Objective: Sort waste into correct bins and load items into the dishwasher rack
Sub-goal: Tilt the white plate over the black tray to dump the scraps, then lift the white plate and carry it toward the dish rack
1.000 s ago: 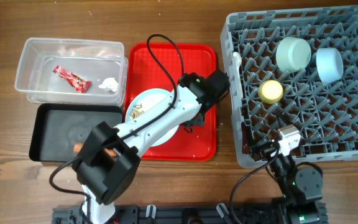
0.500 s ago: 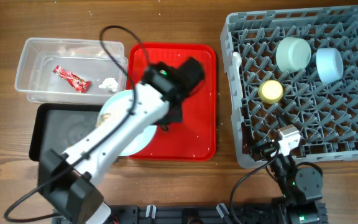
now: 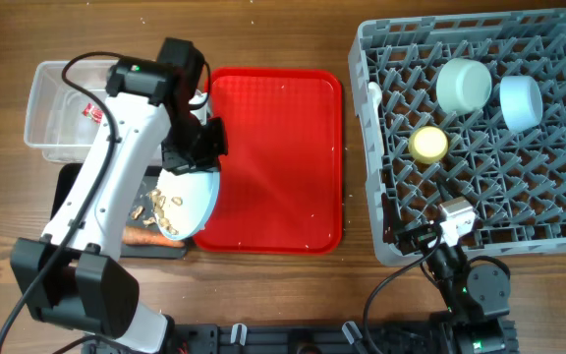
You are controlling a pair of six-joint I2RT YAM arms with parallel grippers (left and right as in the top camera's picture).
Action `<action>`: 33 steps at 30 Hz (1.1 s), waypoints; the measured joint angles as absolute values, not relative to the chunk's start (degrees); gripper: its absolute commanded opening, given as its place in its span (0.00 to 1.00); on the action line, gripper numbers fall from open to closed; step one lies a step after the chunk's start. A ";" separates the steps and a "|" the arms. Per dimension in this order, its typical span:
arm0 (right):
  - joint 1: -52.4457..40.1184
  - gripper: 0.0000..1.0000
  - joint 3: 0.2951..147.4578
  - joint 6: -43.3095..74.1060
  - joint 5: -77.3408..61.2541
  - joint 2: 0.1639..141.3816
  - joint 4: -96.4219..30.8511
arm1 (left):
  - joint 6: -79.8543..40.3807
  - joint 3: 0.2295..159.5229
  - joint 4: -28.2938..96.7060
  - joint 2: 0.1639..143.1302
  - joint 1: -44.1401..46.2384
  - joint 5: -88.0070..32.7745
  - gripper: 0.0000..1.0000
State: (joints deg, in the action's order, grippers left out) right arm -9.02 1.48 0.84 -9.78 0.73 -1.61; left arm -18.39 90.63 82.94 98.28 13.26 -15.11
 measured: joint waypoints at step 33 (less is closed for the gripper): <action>-9.02 1.00 1.48 0.84 -9.78 0.73 -1.61 | 37.78 74.30 96.44 90.02 -35.66 -63.57 0.04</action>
State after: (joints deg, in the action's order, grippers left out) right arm -9.02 1.48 0.84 -9.78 0.73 -1.61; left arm 37.78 74.30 96.44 90.02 -35.66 -63.57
